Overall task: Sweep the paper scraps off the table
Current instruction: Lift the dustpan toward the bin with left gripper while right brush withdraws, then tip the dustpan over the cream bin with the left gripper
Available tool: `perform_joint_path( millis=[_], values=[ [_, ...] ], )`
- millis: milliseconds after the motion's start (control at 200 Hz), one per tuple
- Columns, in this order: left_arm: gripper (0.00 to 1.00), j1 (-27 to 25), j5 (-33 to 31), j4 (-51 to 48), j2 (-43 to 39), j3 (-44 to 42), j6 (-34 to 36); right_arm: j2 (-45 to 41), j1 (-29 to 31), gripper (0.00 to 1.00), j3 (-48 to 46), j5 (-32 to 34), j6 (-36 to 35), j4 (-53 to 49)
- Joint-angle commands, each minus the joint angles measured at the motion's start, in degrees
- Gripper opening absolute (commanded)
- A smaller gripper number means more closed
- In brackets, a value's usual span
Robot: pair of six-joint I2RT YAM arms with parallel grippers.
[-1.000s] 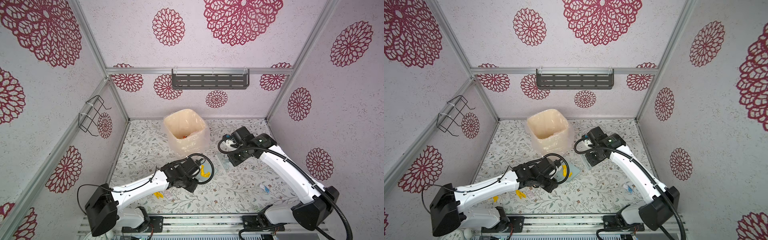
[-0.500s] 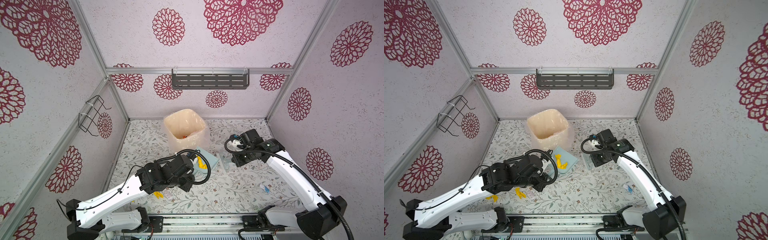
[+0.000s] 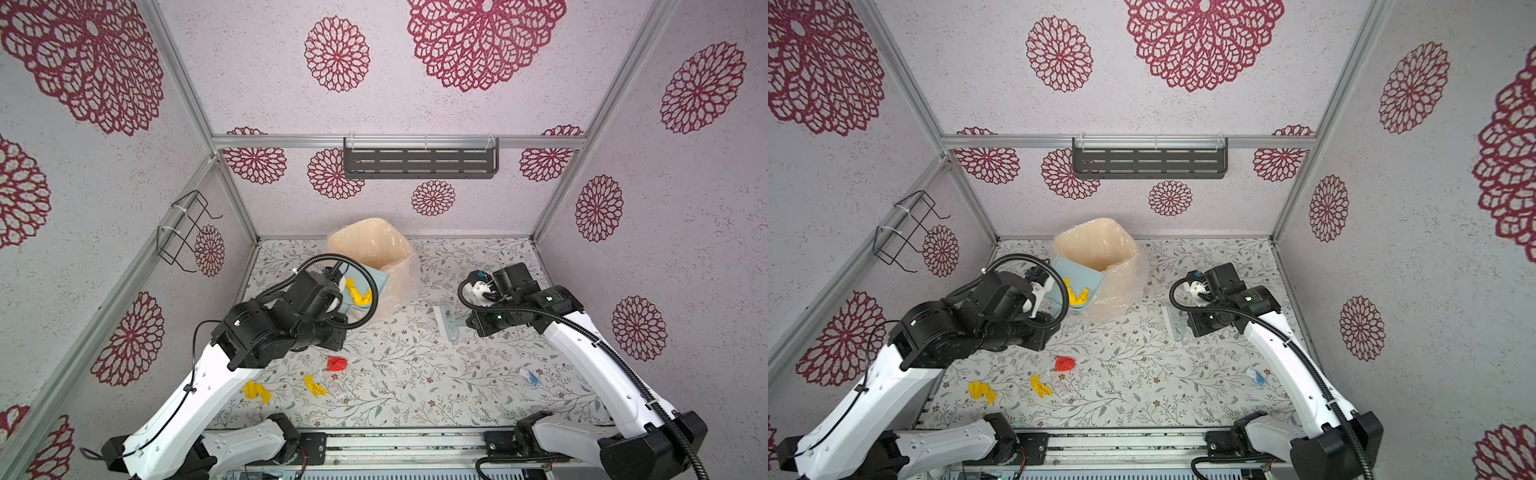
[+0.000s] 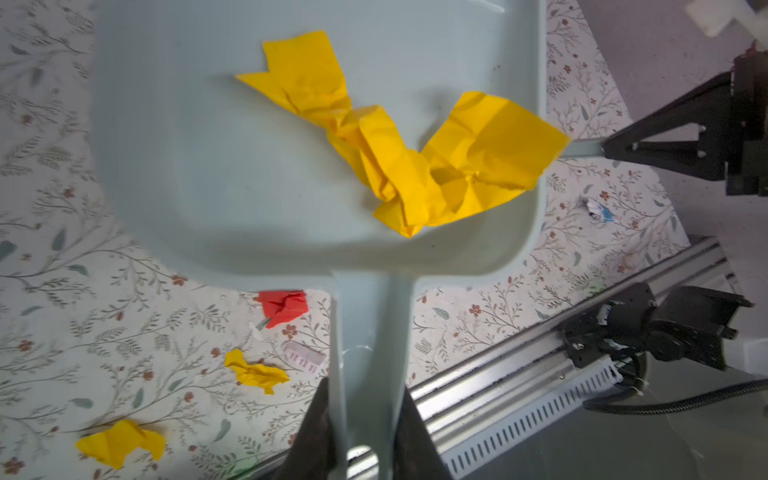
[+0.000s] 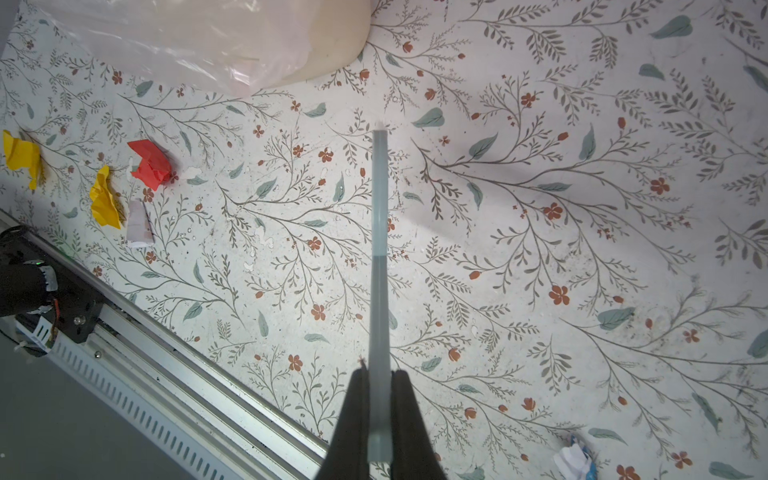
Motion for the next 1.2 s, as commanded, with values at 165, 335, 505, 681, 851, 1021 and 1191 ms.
perform_joint_path(
  millis=[165,335,505,681,851,1021,1191],
  values=[
    [0.0,16.2,4.1,-6.5,7.5,11.5,15.1,-2.7,-1.0,0.0,0.3,-2.0,1.1,0.2],
    [0.0,19.7,2.1,-7.7,13.8,17.2,20.1,-3.0,-1.6,0.0,0.3,-2.2,1.0,-0.2],
    [0.0,20.2,-2.6,-9.5,20.0,21.4,24.3,-2.8,-2.1,0.0,0.5,-2.8,0.5,-0.6],
    [0.0,20.1,-4.6,-8.9,25.2,26.2,28.3,-2.6,-2.7,0.0,0.3,-3.5,0.0,-1.1],
    [0.0,20.1,-8.4,-8.0,29.8,29.0,31.4,-2.6,-3.1,0.0,-0.1,-3.9,0.0,-0.8],
    [0.0,18.4,-11.6,-7.6,34.0,32.2,33.7,-2.2,-3.6,0.0,0.2,-4.1,-0.6,-1.3],
    [0.0,14.8,-17.8,-7.2,37.5,33.5,36.0,-1.9,-4.3,0.0,0.3,-4.4,-1.1,-1.6]
  ],
)
